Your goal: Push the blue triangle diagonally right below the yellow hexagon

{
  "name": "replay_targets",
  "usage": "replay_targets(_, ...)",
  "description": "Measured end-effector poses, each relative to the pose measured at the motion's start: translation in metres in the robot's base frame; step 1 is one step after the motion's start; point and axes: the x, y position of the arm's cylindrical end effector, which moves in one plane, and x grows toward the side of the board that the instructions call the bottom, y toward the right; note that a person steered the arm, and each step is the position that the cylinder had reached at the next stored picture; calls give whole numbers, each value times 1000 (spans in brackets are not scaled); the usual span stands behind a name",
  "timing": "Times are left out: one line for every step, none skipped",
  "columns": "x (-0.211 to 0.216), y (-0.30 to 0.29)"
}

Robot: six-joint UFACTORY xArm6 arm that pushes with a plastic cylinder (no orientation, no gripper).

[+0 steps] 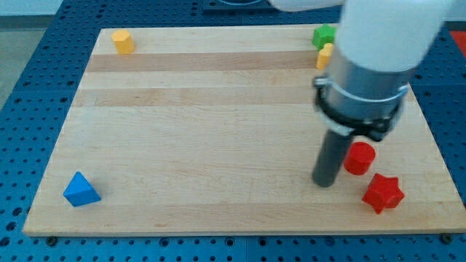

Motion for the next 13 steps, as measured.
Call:
replay_targets(36, -64)
replay_targets(59, -105)
replay_targets(59, -212)
replay_targets(56, -330)
replay_targets(49, -345)
replay_targets(41, -345)
replay_targets(8, -346)
replay_targets(-2, -346)
replay_targets(-3, -346)
replay_targets(-3, -327)
replay_targets(-4, -304)
replay_targets(-14, -292)
replay_targets(-25, -274)
